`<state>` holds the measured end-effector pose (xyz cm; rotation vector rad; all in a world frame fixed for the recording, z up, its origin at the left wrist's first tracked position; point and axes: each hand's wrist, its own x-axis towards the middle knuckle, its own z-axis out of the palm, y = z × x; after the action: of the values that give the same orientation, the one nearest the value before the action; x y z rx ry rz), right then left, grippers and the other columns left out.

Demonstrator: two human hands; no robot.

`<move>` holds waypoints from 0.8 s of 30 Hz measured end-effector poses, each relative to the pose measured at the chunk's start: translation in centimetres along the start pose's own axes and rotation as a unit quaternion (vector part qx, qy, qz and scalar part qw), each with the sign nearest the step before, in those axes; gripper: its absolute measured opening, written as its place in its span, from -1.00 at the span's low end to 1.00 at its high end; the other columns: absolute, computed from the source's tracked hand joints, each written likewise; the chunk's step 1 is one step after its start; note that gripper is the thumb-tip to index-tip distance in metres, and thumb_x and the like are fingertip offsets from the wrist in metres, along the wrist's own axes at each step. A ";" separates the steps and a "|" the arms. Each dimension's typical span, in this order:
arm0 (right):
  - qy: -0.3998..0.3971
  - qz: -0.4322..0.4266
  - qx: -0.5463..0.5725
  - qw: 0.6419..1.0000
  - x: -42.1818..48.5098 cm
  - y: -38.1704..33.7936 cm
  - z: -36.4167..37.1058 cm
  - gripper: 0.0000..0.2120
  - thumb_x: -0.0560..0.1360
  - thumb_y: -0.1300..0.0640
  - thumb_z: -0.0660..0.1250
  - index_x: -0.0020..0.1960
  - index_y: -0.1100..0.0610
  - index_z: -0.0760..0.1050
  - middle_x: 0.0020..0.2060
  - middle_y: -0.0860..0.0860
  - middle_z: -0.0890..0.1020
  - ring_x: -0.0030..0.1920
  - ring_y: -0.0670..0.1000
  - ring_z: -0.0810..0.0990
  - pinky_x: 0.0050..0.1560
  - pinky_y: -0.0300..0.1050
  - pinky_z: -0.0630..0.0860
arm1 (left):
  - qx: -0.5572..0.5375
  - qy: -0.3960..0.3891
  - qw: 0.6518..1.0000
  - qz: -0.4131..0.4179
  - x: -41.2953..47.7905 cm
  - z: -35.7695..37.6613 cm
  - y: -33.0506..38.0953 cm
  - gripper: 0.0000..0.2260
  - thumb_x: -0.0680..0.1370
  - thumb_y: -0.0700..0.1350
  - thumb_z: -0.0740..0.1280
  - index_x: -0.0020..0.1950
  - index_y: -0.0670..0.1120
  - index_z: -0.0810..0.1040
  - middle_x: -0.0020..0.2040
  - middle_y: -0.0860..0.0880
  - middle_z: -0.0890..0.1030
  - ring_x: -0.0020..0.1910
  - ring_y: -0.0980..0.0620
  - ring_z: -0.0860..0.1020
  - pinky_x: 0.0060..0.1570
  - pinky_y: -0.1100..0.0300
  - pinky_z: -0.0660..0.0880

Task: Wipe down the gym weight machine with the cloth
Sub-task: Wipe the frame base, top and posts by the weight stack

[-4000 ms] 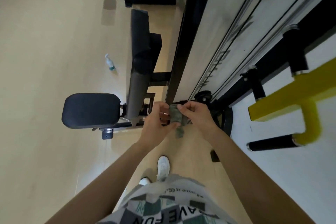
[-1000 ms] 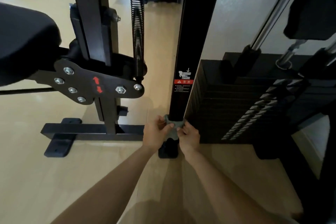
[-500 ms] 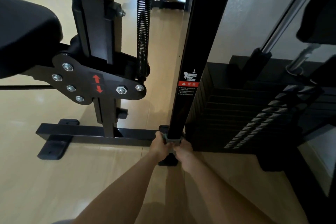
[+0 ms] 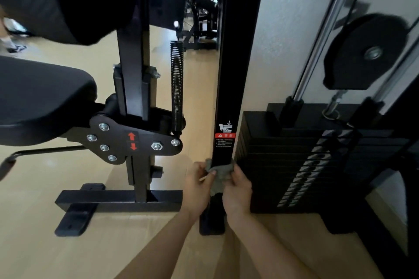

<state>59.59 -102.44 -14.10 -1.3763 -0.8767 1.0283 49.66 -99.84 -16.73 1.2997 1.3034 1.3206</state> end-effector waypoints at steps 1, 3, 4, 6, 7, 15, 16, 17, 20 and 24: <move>-0.010 -0.023 0.008 1.000 -0.2 -1.3 -0.2 -0.58 0.63 0.32 0.23 0.34 -0.09 0.53 0.17 -0.15 0.65 0.23 -0.17 0.58 0.29 -0.19 0.48 | 0.009 0.014 1.000 0.016 0.1 0.1 1.1 -0.90 0.61 -0.27 0.36 0.06 -0.09 0.54 0.00 -0.06 0.68 0.01 0.05 0.67 -0.06 0.22 0.60; -0.018 -0.062 0.018 0.998 -0.5 -3.7 -0.7 -0.57 0.63 0.34 0.22 0.35 -0.09 0.52 0.17 -0.17 0.65 0.22 -0.21 0.59 0.26 -0.23 0.49 | 0.012 0.046 0.998 0.041 0.3 0.3 3.2 -0.89 0.60 -0.24 0.39 0.04 -0.04 0.57 -0.02 0.01 0.70 0.00 0.10 0.67 -0.06 0.24 0.61; -0.016 -0.078 0.021 0.997 -0.5 -4.8 -0.9 -0.56 0.63 0.34 0.23 0.37 -0.08 0.51 0.18 -0.16 0.65 0.22 -0.20 0.59 0.28 -0.19 0.51 | 0.012 0.062 0.996 0.057 0.3 0.4 4.4 -0.90 0.59 -0.23 0.40 0.03 -0.04 0.58 -0.04 0.03 0.70 -0.03 0.11 0.68 -0.08 0.25 0.61; -0.009 -0.101 0.022 0.995 -0.5 -6.5 -1.0 -0.56 0.61 0.34 0.28 0.39 -0.04 0.49 0.20 -0.13 0.65 0.23 -0.18 0.60 0.30 -0.13 0.52 | 0.006 0.090 0.993 0.081 0.2 0.7 6.9 -0.92 0.59 -0.22 0.41 0.01 -0.05 0.60 -0.09 0.04 0.70 -0.09 0.16 0.67 -0.13 0.33 0.59; -0.007 -0.107 0.025 0.994 -0.5 -7.3 -1.1 -0.55 0.60 0.34 0.30 0.40 -0.02 0.48 0.22 -0.12 0.64 0.23 -0.18 0.59 0.31 -0.10 0.53 | 0.005 0.104 0.991 0.085 0.0 0.8 8.1 -0.93 0.59 -0.22 0.41 0.00 -0.05 0.61 -0.11 0.05 0.70 -0.11 0.18 0.67 -0.16 0.39 0.55; -0.038 -0.185 0.052 0.981 -0.9 -13.0 -1.3 -0.48 0.57 0.35 0.33 0.46 0.00 0.43 0.30 -0.10 0.60 0.31 -0.19 0.54 0.30 -0.26 0.48 | -0.052 0.110 0.988 0.096 -1.0 0.2 15.7 -0.91 0.60 -0.16 0.40 0.03 0.00 0.69 -0.11 0.06 0.72 -0.08 0.16 0.67 -0.09 0.38 0.55; -0.036 -0.193 0.057 0.979 -0.8 -13.8 -1.3 -0.48 0.57 0.36 0.33 0.46 0.01 0.43 0.30 -0.10 0.60 0.30 -0.19 0.55 0.29 -0.26 0.49 | -0.064 0.106 0.987 0.098 -0.8 0.1 16.5 -0.90 0.59 -0.17 0.40 0.04 -0.01 0.69 -0.11 0.06 0.72 -0.07 0.15 0.67 -0.07 0.36 0.56; -0.029 -0.201 0.065 0.977 -0.8 -14.8 -1.1 -0.49 0.56 0.36 0.34 0.45 0.01 0.45 0.29 -0.09 0.61 0.29 -0.20 0.56 0.29 -0.25 0.49 | -0.073 0.105 0.987 0.102 -0.6 -0.1 17.3 -0.90 0.59 -0.18 0.41 0.04 -0.02 0.69 -0.10 0.05 0.72 -0.06 0.15 0.67 -0.06 0.35 0.57; 0.026 -0.229 0.104 0.968 -1.3 -17.5 -0.4 -0.57 0.54 0.37 0.37 0.34 0.03 0.56 0.20 -0.07 0.66 0.21 -0.15 0.62 0.24 -0.22 0.55 | -0.085 0.103 0.984 0.122 0.0 -0.7 19.7 -0.88 0.58 -0.20 0.42 0.05 -0.02 0.70 -0.09 0.05 0.73 -0.05 0.12 0.68 -0.03 0.32 0.58; 0.068 -0.302 0.092 0.946 -3.9 -19.7 1.4 -0.68 0.51 0.37 0.41 0.18 0.07 0.64 0.01 -0.11 0.70 0.03 -0.18 0.68 0.04 -0.34 0.58 | -0.083 0.146 0.973 0.161 0.0 -3.1 21.6 -0.87 0.57 -0.19 0.44 0.07 -0.02 0.71 -0.14 0.06 0.73 -0.12 0.12 0.68 -0.04 0.21 0.62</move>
<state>58.13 -104.20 5.90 -0.9160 -0.9861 0.5173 48.66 -102.31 4.96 1.2700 1.1746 1.8645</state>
